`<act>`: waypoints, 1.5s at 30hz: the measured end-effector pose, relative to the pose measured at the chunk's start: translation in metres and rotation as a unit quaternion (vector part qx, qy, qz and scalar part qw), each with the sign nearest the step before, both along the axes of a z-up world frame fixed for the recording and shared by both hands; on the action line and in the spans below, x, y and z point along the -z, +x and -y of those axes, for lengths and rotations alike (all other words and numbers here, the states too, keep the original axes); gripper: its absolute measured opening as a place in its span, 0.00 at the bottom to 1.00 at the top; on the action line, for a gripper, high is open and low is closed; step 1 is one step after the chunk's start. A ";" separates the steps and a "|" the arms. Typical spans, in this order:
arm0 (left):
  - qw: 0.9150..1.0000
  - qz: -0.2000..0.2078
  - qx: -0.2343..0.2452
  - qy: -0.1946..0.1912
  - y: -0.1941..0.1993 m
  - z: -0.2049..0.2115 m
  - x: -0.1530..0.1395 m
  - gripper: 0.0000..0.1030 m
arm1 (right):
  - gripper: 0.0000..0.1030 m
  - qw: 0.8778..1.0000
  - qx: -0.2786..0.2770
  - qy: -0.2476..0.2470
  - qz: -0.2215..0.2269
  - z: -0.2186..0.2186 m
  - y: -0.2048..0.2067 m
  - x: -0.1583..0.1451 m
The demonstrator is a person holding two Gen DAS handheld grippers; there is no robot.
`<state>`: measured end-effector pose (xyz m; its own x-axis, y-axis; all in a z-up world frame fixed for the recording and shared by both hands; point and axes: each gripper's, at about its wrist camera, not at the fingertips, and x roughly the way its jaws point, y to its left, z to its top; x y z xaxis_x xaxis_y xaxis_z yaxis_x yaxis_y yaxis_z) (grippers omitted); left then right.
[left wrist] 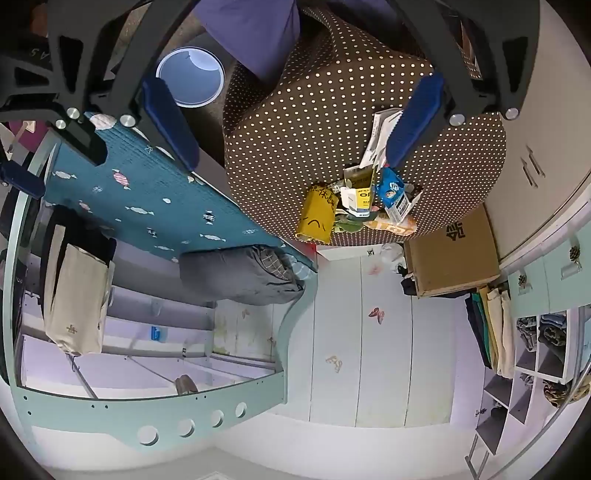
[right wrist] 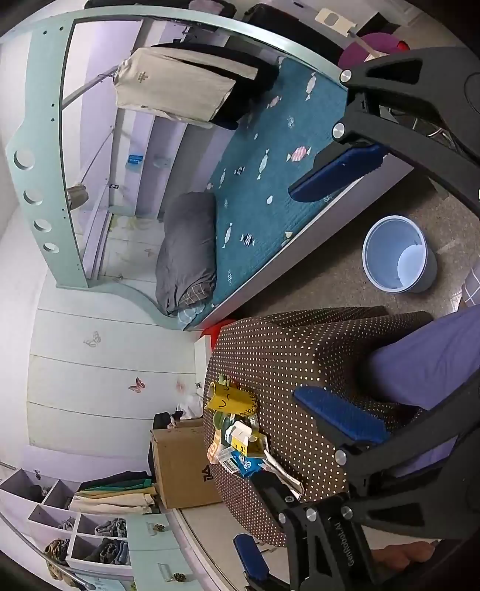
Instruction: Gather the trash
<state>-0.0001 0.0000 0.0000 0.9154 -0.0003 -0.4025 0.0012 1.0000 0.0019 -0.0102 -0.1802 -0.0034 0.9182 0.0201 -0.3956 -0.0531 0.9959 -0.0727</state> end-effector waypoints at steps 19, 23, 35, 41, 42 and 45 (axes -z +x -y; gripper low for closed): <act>1.000 -0.002 0.000 0.000 -0.003 -0.002 -0.003 0.96 | 0.94 1.000 0.003 0.005 -0.008 0.000 0.000 0.000; 1.000 0.002 -0.001 0.000 -0.003 -0.001 -0.003 0.96 | 0.94 1.000 0.002 0.005 -0.008 0.000 0.000 0.000; 1.000 0.002 -0.003 0.004 0.002 0.001 0.002 0.96 | 0.94 1.000 0.002 0.006 -0.008 0.001 0.000 0.000; 1.000 0.002 -0.003 0.004 0.002 0.000 0.003 0.96 | 0.94 1.000 0.002 0.001 -0.008 0.000 0.001 0.000; 1.000 0.001 -0.002 0.004 0.002 0.000 0.004 0.96 | 0.94 1.000 0.003 0.001 -0.008 0.000 0.001 0.000; 1.000 -0.003 -0.002 -0.001 0.003 -0.002 0.005 0.96 | 0.94 1.000 0.003 0.001 -0.008 0.000 0.001 0.000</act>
<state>0.0025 0.0018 -0.0052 0.9128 0.0026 -0.4085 -0.0033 1.0000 -0.0010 -0.0095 -0.1803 -0.0035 0.9117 0.0163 -0.4105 -0.0489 0.9964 -0.0689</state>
